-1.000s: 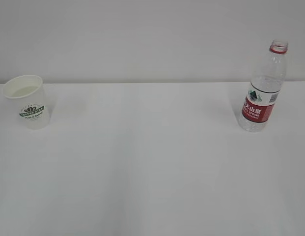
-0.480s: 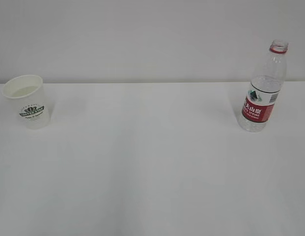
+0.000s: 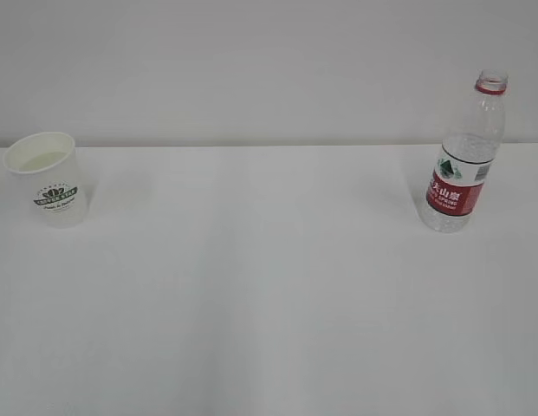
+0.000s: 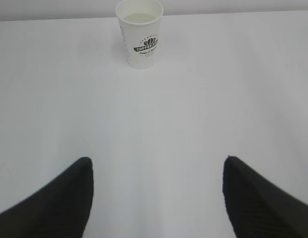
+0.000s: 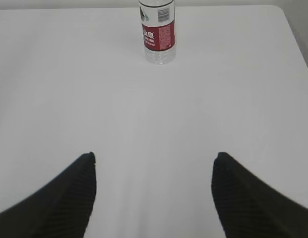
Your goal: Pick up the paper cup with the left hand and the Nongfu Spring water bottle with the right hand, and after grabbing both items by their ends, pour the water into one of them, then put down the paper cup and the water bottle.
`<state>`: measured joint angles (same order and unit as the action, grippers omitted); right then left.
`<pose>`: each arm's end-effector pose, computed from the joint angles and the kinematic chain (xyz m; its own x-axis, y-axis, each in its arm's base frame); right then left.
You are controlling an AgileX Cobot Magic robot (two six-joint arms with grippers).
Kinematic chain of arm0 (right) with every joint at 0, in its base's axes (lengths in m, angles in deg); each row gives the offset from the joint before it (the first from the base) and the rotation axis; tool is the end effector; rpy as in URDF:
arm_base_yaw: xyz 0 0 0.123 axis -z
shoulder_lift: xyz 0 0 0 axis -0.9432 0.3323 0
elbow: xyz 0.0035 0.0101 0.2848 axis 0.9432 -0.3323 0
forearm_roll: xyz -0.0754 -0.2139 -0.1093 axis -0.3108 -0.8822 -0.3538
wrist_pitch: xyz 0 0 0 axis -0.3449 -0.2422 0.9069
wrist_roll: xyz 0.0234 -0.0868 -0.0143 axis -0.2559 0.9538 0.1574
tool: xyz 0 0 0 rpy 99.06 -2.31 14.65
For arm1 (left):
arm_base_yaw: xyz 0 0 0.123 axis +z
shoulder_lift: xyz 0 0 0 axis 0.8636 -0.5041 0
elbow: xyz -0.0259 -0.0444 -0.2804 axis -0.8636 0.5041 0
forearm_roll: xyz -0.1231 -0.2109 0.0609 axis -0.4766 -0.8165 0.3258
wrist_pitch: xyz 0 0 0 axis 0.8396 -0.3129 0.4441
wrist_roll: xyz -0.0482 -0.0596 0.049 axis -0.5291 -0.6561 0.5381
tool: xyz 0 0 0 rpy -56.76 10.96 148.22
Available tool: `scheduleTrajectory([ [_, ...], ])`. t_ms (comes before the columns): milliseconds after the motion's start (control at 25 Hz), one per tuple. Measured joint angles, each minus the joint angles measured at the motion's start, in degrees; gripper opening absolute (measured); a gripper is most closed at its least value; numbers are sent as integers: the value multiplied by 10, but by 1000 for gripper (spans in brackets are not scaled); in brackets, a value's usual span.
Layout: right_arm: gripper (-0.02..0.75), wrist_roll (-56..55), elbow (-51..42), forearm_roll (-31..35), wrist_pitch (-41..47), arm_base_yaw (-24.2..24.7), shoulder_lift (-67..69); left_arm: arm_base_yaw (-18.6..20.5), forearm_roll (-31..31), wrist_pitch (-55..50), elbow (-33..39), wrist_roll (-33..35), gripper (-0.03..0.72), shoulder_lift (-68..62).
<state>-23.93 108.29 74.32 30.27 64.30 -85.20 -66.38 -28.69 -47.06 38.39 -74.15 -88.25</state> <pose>-0.0098 -0.0032 0.2694 -0.5182 -0.0164 -0.8551 -0.0683 0.9974 0.0223 -0.0072 -0.0001 0.2822 -0.4771 -0.0008 -0.8788 0.0984 0.9937 -0.0544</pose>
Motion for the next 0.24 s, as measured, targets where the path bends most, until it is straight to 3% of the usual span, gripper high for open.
scheduleTrajectory([
  [240, 549, 0, 0, 0, 0, 0, 0, 0, 0, 0, 0, 0, 591, 0],
])
